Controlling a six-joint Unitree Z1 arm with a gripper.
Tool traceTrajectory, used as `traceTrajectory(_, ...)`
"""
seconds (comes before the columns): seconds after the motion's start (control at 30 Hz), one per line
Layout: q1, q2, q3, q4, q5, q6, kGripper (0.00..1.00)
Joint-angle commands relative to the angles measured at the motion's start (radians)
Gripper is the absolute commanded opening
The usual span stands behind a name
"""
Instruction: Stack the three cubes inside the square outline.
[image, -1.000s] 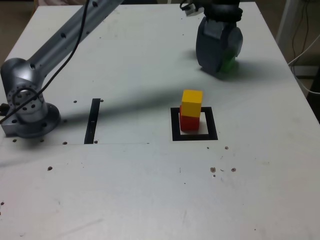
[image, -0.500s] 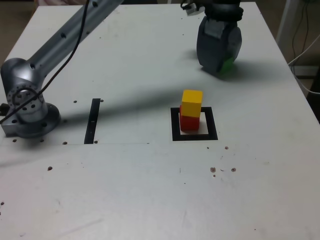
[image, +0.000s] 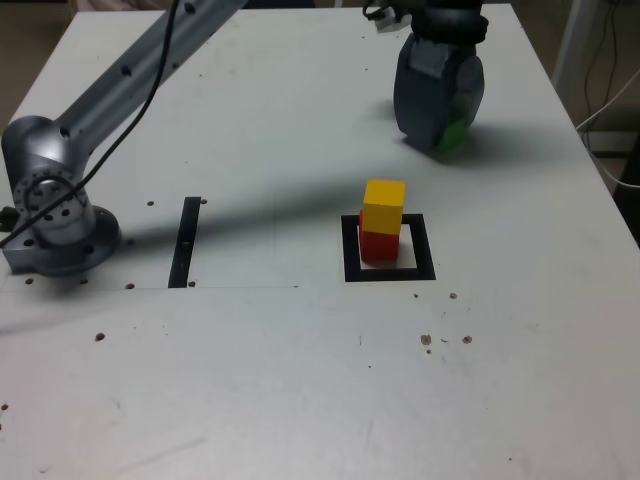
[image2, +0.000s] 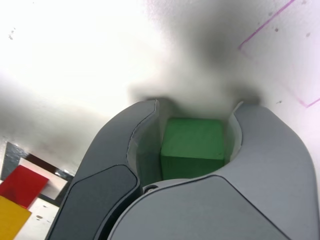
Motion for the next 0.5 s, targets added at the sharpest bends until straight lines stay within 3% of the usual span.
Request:
traceTrajectory(0.0, -0.011, -0.046, 0.023, 0.016, 0.0, 0.021, 0.35)
traceTrajectory(0.47, -0.068, -0.281, 0.289, 0.013, -0.003, 0.229, 0.35)
